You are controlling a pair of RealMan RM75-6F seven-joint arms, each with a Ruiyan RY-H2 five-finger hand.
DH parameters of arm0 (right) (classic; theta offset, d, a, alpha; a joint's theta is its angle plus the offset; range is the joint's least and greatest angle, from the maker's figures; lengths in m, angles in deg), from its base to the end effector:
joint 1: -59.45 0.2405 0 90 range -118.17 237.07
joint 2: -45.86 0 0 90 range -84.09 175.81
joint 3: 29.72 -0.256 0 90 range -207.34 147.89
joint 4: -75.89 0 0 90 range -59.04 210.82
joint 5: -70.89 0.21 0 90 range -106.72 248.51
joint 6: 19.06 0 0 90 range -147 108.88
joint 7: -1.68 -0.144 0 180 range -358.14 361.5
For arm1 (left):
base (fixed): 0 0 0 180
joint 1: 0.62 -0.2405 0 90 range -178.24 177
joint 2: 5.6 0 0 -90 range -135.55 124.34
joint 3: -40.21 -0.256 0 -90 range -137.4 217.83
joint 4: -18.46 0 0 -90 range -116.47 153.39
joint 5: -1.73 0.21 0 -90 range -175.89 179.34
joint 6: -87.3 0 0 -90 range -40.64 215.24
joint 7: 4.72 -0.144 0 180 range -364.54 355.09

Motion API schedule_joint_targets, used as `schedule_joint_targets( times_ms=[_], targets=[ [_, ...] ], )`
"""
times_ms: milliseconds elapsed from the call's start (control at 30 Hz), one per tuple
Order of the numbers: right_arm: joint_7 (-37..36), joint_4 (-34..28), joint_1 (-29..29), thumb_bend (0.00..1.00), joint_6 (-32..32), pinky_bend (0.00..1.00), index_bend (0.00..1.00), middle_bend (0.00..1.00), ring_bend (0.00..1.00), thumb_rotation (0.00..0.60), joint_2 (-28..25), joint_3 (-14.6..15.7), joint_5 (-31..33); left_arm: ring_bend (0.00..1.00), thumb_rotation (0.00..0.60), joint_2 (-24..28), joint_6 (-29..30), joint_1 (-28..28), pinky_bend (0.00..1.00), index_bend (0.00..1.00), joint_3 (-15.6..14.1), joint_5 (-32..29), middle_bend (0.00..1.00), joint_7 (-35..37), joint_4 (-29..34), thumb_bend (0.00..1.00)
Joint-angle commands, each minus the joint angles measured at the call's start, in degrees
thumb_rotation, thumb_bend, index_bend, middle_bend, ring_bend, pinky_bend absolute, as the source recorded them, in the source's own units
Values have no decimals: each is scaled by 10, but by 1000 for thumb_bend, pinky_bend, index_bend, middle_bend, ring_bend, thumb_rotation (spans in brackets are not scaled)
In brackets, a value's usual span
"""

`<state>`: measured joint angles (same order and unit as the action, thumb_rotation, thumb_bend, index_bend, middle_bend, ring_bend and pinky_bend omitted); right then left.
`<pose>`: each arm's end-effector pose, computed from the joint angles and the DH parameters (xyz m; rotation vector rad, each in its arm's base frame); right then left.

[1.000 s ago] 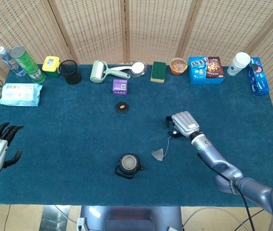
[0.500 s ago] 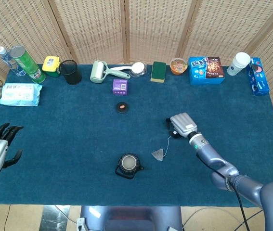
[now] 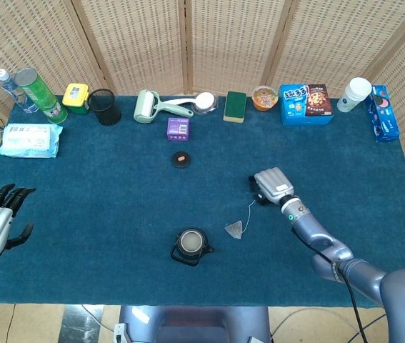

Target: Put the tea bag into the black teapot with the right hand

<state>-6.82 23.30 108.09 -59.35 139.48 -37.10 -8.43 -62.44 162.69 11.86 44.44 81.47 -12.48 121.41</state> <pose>-0.2048 -0.4173 -0.0181 1.9602 -0.9306 0.7707 -0.2758 0.2197 0.1670 -1.5019 -0.9131 -0.8175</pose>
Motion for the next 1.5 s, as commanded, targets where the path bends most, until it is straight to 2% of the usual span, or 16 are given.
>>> schedule_joint_targets(
  times_ms=[33,867,1500],
  targets=[
    [2,1,-1,451,0,1000,500,1000,1000,600,0,1,1,84,600,-1,-1,1,144,157,0,0,193,1,-2,450],
    [22,6,-6,454,10,1000,502,1000,1000,600,4,4,22,84,600,-4,3,1,144,157,-4,5,193,7,-7,450],
    [30,11,-10,455,5,1000,560,1000,1000,600,12,-1,32,85,600,-4,5,1,144,157,-6,4,192,8,-8,451]
  ],
)
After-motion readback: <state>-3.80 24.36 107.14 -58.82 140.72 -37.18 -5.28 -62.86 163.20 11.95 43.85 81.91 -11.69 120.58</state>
